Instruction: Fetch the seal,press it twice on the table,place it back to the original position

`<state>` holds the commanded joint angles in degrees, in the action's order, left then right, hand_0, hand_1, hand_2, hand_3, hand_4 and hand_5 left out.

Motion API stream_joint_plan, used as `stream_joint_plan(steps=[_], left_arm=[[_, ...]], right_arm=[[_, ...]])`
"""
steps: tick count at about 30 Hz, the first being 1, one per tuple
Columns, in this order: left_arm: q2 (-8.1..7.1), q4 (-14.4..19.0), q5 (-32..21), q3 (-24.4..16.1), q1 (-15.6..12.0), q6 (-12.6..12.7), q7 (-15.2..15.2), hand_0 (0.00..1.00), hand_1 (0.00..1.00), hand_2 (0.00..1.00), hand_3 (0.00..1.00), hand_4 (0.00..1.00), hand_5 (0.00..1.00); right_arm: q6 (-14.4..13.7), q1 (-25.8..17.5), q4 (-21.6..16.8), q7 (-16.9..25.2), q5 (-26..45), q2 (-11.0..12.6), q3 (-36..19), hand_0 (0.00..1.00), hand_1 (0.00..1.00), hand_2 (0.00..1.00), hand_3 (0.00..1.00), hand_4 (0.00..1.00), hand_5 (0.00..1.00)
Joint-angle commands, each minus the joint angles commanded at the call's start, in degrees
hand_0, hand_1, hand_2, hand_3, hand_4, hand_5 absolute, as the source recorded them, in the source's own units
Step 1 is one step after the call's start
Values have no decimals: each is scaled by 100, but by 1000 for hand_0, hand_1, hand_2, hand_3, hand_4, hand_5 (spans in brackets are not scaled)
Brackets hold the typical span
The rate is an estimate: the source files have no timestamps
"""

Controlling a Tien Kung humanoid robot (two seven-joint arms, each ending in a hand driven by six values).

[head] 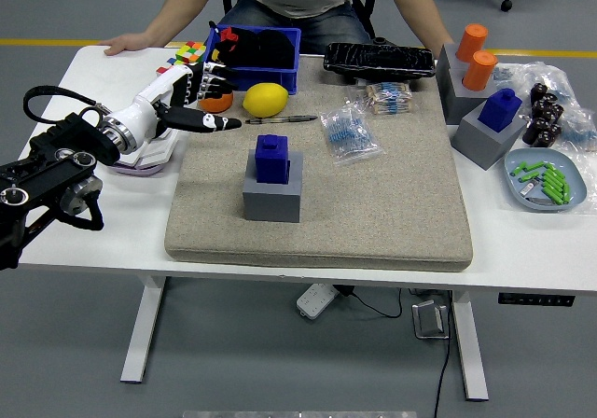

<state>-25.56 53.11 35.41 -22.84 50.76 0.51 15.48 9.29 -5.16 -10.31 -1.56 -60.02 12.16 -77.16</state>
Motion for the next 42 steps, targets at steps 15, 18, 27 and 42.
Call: stream_joint_plan(steps=[15,18,27,42], left_arm=[[269,262,663,-511,-623,370,309,866,910,872,853,998,2],[398,231,634,-588,-725,420,379,866,910,872,853,998,2],[698,190,757,-608,-873,468,464,852,858,797,836,998,2],[1039,-111,702,-358,-927,609,590,837,819,742,773,998,2]], right_arm=[[16,-22,-4,15,48,-41,105,753,699,680,638,780,516],[16,-36,-1,14,52,-51,126,753,699,680,638,780,516],[22,-21,-10,16,86,-63,182,754,699,681,638,781,515],[20,-24,-17,17,115,-75,247,755,699,681,638,781,516]])
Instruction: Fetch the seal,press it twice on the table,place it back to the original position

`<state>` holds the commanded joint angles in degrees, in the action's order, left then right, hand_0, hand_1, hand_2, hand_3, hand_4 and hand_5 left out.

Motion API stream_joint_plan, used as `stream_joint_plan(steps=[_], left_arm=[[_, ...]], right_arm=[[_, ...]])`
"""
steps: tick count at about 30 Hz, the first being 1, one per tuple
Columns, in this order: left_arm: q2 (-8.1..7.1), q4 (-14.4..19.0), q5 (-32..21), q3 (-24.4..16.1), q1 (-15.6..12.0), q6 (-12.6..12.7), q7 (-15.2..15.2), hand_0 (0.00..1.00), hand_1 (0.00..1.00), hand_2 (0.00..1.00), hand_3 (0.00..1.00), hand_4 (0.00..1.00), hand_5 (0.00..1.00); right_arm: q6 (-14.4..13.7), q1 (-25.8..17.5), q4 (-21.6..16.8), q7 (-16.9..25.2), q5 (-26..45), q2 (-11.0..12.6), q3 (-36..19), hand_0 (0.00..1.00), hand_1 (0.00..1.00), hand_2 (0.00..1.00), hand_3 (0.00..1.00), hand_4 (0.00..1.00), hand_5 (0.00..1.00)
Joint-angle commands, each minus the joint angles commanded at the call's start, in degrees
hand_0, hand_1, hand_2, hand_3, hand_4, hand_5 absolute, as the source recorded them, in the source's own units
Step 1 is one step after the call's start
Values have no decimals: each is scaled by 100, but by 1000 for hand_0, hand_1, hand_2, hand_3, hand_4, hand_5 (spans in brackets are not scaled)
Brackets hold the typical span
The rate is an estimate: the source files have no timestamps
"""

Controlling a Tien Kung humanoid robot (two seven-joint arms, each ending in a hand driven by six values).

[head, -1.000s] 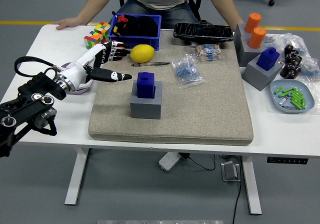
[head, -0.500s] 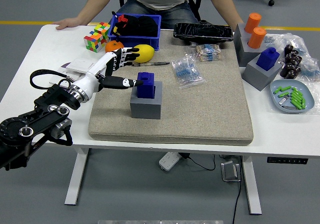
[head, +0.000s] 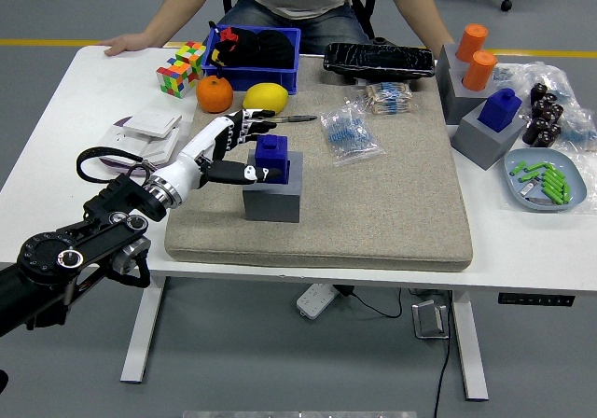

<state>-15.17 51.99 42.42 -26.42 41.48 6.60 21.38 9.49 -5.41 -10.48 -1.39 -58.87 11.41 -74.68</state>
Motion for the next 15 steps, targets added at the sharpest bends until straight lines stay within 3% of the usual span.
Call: stream_joint_plan(steps=[1,8,15], left_arm=[[16,-29,-5,9,8,7,7,827,794,709,747,958,2],[147,-301,-142,96,52,57,71,787,761,677,731,920,2],[179,-371,-251,144,27,45,107,757,709,639,720,897,2]], right_arm=[[-1,3,-1,0,2,2,4,754,699,681,639,782,517],[-4,11,2,-4,14,4,16,753,699,680,638,783,518],[-5,15,-1,-6,20,3,26,754,699,681,639,784,519]])
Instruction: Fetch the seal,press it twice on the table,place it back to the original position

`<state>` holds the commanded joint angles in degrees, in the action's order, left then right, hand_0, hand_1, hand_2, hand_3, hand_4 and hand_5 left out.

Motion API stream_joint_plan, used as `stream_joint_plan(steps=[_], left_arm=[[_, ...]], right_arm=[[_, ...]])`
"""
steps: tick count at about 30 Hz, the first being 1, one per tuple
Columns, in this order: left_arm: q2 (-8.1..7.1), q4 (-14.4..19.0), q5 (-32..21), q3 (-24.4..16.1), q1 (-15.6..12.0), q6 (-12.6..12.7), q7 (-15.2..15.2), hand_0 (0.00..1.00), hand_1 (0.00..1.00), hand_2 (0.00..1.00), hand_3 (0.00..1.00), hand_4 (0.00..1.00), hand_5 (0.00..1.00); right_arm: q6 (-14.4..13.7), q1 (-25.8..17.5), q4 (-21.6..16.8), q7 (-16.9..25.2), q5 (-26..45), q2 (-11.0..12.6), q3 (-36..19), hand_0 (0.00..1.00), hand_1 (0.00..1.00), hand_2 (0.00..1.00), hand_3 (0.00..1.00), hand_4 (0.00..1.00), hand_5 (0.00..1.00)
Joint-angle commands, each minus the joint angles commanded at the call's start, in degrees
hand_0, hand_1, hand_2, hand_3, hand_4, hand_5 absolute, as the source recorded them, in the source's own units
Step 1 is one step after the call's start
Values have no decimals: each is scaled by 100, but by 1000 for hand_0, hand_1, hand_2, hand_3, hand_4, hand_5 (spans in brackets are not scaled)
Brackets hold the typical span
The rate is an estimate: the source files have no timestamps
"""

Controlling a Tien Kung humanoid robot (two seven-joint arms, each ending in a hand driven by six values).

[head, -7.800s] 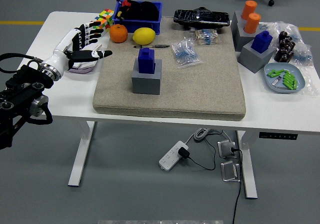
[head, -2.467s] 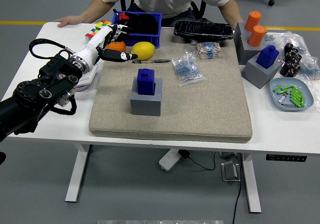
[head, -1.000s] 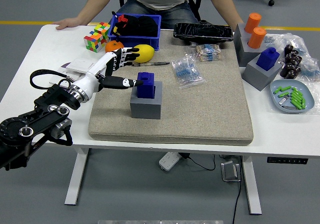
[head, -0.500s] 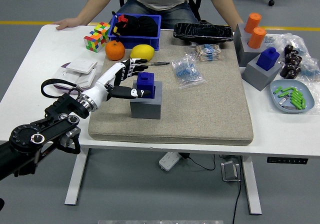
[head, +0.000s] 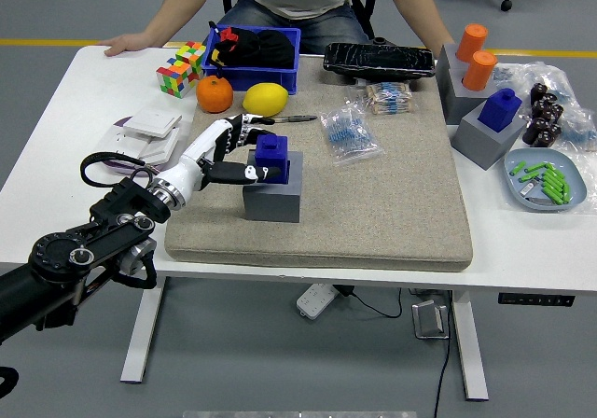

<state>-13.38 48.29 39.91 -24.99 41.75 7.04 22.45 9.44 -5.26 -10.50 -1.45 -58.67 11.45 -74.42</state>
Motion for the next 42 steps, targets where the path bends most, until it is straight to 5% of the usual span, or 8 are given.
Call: stream_joint_plan(steps=[15,16,21,22,32,35,42], left_arm=[[16,0,-81,67,-38,17,58,670,589,519,654,835,2],[18,-3,-84,71,-37,26,70,652,520,465,584,761,2],[47,-13,-104,95,-12,201,211,652,520,465,584,761,2],[54,-18,-119,102,-6,248,256,635,457,410,514,658,2],[76,3,-258,70,5,516,600,612,437,381,487,636,2],[-18,165,-215,-36,-16,516,609,609,436,376,489,631,2],[-628,846,82,-704,-242,558,601,608,437,378,497,641,2]], right_arm=[[-8,2,-3,-5,12,2,15,755,699,680,639,785,520],[-9,2,-2,-6,16,2,18,754,699,680,639,785,520],[-10,0,1,-11,13,6,23,754,699,680,639,785,520],[-12,1,0,-10,14,6,24,754,699,680,639,785,520],[-17,2,-5,-10,23,8,39,754,699,680,639,784,522],[-19,7,-6,-11,11,7,10,754,699,681,638,784,522],[-22,0,-7,-14,-26,9,-65,754,699,680,639,784,521]])
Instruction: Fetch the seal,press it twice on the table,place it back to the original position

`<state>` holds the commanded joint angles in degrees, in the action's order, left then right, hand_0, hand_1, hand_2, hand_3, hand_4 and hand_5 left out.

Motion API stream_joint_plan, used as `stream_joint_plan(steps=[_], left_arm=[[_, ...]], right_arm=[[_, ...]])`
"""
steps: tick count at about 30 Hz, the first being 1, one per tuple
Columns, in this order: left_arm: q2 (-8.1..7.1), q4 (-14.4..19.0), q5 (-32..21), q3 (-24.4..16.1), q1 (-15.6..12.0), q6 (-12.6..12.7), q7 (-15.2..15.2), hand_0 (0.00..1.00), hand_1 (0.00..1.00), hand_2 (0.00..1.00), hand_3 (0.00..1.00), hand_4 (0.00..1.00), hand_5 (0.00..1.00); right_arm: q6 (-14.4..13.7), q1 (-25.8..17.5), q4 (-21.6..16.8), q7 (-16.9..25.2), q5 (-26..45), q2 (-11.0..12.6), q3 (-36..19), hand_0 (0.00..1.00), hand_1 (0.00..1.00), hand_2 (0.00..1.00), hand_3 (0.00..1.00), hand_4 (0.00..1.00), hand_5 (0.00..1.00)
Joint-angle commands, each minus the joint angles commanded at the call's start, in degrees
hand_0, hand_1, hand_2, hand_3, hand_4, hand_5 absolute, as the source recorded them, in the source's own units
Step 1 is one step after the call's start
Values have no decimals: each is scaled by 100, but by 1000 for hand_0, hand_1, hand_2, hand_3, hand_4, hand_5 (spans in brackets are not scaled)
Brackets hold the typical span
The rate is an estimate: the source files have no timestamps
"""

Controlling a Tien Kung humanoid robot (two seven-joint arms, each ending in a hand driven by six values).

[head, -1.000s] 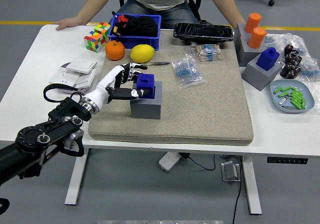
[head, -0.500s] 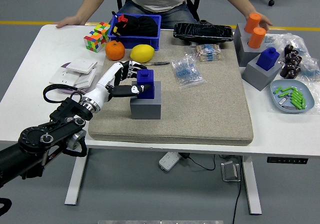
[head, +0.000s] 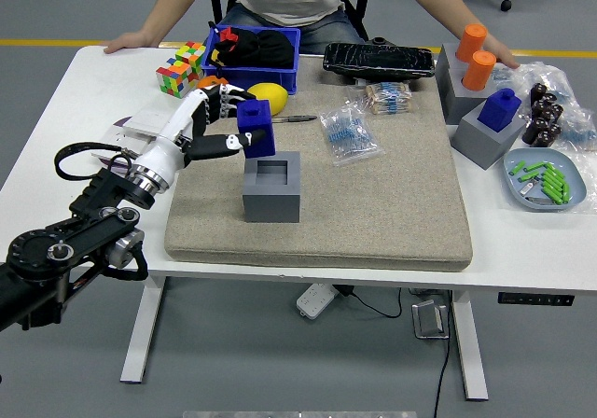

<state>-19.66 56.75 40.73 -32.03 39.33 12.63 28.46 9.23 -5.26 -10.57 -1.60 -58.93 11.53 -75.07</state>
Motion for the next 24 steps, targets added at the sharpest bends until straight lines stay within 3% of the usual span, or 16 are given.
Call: stream_joint_plan(steps=[3,6,10,17,24], left_arm=[[-298,178,123,-369,-242,51,34,608,437,378,497,641,2],[-502,225,155,-659,-497,74,52,608,439,380,497,646,2],[-634,122,94,-704,-785,95,74,608,439,379,496,652,2],[-511,-57,63,-616,-1136,143,154,608,441,380,497,661,2],[-362,-179,88,-475,-1258,177,193,608,439,379,496,667,2]], right_arm=[[0,-13,0,-1,-16,-3,-32,754,699,680,639,784,521],[2,-24,-2,-1,-25,-11,-49,754,699,680,638,784,521],[1,-33,-4,1,-41,-15,-67,754,699,680,638,784,522],[0,-22,-20,3,-34,-24,-51,754,699,680,639,783,521],[-3,-12,-30,1,-11,-22,1,753,699,680,638,783,521]])
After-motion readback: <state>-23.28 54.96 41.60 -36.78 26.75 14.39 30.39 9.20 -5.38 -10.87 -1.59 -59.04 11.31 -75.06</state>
